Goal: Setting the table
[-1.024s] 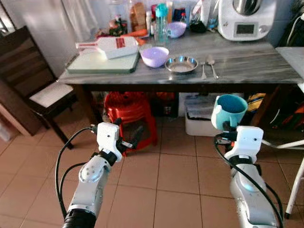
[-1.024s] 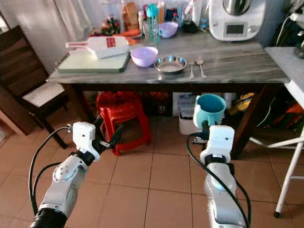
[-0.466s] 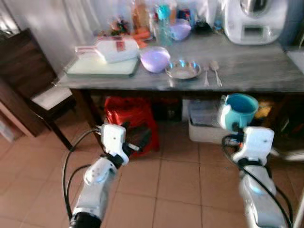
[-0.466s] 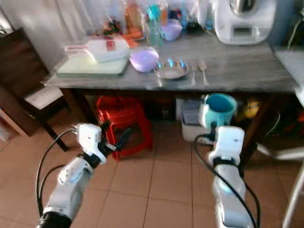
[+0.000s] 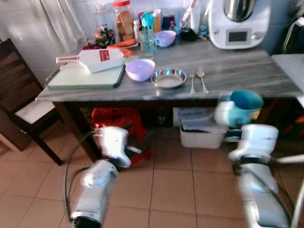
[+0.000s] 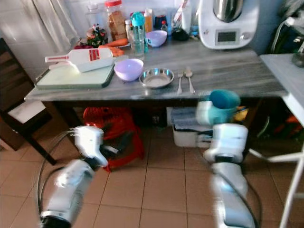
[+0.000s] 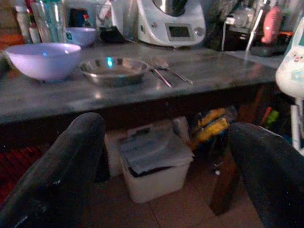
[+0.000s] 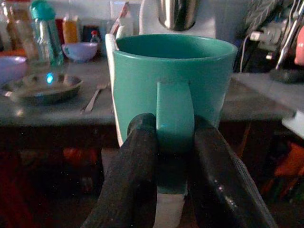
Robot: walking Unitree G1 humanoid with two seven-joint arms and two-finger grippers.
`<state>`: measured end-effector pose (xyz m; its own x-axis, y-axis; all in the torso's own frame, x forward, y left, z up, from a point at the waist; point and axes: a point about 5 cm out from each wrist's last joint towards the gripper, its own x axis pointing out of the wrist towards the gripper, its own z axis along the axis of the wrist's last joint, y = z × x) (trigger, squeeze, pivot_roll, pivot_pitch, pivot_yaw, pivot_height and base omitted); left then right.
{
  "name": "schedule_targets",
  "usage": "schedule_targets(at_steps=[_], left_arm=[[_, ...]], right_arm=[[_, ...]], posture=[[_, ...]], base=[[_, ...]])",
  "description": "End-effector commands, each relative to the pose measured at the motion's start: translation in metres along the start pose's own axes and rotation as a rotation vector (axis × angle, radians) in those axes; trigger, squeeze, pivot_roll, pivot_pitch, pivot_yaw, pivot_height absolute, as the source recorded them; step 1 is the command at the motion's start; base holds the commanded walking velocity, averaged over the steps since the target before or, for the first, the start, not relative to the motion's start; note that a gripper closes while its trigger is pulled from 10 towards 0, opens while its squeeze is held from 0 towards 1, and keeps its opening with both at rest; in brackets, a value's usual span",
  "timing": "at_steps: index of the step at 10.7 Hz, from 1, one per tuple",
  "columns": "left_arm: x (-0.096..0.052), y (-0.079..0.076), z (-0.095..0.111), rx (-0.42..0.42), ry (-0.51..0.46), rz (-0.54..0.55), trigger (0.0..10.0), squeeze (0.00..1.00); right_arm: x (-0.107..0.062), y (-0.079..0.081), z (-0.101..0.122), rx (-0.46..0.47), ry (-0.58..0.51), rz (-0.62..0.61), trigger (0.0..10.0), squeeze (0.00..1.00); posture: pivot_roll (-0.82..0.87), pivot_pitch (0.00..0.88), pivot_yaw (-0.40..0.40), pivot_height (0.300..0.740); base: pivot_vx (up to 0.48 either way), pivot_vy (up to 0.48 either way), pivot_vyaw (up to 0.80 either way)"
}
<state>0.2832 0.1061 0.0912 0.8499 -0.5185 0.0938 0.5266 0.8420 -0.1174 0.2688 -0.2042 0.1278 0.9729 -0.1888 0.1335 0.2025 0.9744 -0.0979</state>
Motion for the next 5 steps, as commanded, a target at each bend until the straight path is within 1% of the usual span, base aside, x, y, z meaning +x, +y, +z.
schedule_targets(at_steps=[1, 5], left_arm=[[-0.0068, 0.012, 0.0041, 0.022, 0.002, 0.028, 10.0, 0.0], [-0.0054, 0.0097, 0.0058, 0.019, 0.002, 0.022, 10.0, 0.0]], right_arm=[[0.0035, 0.0136, 0.0142, 0.024, -0.056, 0.034, 10.0, 0.0], [0.0037, 0.0142, 0.0158, 0.019, -0.062, 0.031, 10.0, 0.0]], posture=[[0.02, 0.005, 0.084, 0.74], [0.02, 0.003, 0.086, 0.74]], base=[[0.42, 0.0, 0.0], [0.418, 0.0, 0.0]])
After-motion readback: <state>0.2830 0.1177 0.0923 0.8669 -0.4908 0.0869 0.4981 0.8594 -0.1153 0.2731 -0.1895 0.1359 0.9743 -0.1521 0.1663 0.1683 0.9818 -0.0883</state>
